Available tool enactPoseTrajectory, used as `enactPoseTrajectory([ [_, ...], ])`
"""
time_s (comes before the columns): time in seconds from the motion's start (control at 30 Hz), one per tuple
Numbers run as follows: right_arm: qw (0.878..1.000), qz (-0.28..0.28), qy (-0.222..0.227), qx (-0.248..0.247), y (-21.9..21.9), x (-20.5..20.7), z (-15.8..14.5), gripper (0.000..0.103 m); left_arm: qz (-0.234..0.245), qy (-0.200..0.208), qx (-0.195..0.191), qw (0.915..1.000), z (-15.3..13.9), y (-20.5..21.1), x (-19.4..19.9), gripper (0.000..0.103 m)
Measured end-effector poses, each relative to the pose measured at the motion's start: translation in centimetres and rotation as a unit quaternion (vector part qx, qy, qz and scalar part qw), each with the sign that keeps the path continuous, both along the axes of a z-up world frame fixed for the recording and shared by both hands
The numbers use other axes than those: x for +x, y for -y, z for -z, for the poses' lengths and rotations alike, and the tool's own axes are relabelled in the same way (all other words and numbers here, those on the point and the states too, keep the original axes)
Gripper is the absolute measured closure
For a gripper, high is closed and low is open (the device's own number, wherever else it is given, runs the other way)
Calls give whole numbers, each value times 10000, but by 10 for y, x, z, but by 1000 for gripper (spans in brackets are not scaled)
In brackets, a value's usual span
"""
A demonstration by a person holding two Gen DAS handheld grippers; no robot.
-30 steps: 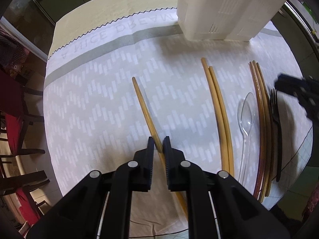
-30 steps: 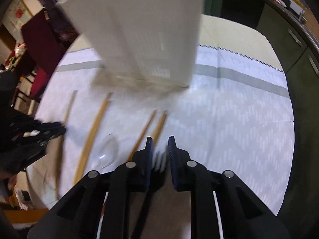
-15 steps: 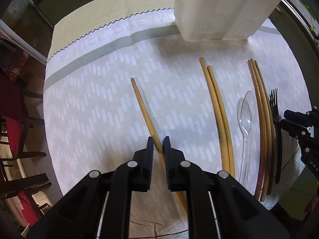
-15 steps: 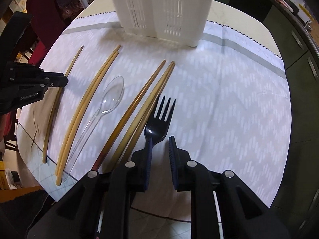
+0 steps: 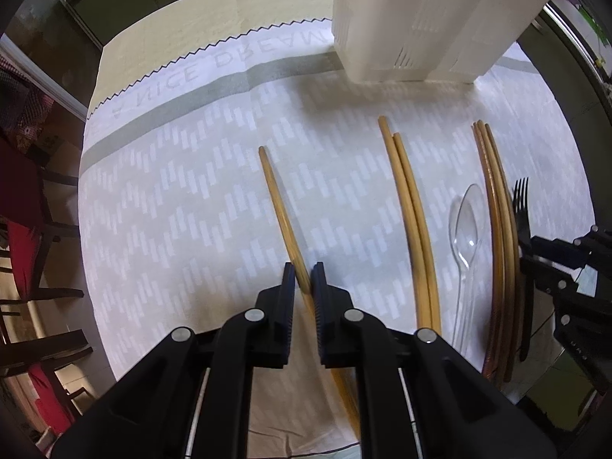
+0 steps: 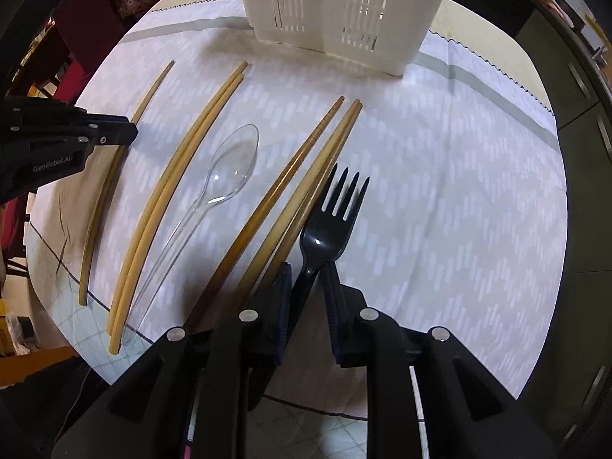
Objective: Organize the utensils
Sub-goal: 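Grasp the black plastic fork by its handle with the right gripper, then drop the chopstick into the caddy with the left gripper while the right carries the fork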
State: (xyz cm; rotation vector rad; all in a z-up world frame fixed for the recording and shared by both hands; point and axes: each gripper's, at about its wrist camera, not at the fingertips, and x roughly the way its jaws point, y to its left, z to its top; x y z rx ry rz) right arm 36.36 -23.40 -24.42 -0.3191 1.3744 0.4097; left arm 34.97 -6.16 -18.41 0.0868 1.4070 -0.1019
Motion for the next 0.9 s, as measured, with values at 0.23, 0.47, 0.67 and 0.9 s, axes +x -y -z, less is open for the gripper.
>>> enactPoseTrajectory([
  [0.23, 9983, 242, 126, 509, 18, -1, -14, 93, -121, -80, -212, 9997, -1, -6, 3, 95],
  [0.47, 9929, 404, 507, 993, 36, -7, -41, 93, -123, 50, -340, 9993, -12, -8, 4, 97],
  [0.67, 9885, 495, 641, 1280, 63, -21, -57, 93, -122, 333, -448, 9984, -33, -10, 1, 97],
  [0.9, 9837, 513, 834, 1511, 72, -30, -73, 93, -51, 669, -647, 9956, -69, -21, -14, 97],
])
